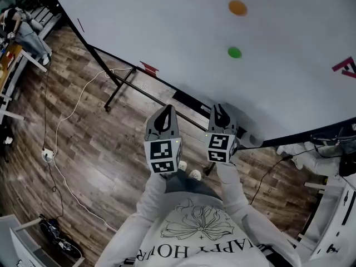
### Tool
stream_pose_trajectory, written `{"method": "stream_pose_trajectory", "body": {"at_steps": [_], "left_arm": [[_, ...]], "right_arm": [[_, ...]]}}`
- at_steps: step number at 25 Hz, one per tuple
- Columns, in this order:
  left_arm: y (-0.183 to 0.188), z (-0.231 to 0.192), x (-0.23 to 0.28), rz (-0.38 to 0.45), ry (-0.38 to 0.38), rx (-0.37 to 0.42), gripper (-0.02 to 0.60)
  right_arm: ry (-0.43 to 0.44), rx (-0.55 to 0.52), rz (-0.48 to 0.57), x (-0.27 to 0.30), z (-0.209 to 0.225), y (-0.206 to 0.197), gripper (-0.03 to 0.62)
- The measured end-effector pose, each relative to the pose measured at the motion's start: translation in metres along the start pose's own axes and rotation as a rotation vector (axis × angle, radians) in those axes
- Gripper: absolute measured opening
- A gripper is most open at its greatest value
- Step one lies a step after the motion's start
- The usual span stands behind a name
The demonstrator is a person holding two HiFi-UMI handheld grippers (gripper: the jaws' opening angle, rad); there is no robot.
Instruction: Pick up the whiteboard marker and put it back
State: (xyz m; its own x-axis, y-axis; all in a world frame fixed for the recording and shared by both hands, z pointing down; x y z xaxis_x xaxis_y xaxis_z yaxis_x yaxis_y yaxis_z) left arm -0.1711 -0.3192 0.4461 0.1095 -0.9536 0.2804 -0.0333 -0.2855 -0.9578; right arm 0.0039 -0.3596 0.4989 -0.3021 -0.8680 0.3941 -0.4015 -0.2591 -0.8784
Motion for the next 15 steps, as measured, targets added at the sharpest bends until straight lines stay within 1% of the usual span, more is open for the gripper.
{"method": "stream_pose_trajectory", "body": {"at_steps": [3, 8, 15], "left_arm": [[0.01, 0.012, 0.001, 0.015, -0.023, 0.016, 0.006], [0.027, 0.031, 0.002, 0.064, -0.051, 0.036, 0.006], [0.046, 0.052, 0.001, 0.116, -0.069, 0.055, 0.006]], "right_arm": [[-0.028, 0.08, 0.054, -0.019, 0.017, 0.015, 0.035], [-0.065, 0.22, 0.148, -0.046, 0.044, 0.031, 0.029], [-0.105, 0.282, 0.222, -0.074, 0.065, 0.042, 0.025]]}}
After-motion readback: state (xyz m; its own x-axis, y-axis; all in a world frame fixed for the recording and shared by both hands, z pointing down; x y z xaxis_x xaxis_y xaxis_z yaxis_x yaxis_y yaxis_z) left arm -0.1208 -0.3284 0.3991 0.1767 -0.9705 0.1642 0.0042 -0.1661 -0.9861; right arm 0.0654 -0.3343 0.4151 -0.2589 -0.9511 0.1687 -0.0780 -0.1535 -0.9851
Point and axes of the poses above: the fingertips, and each gripper's own axes: x forward along the fingers, z to its right, y out of its top, the point moved 5 cm from there along -x, backward along the fingers, and after that the axes turned 5 degrees about y, right-handed, at the moved point
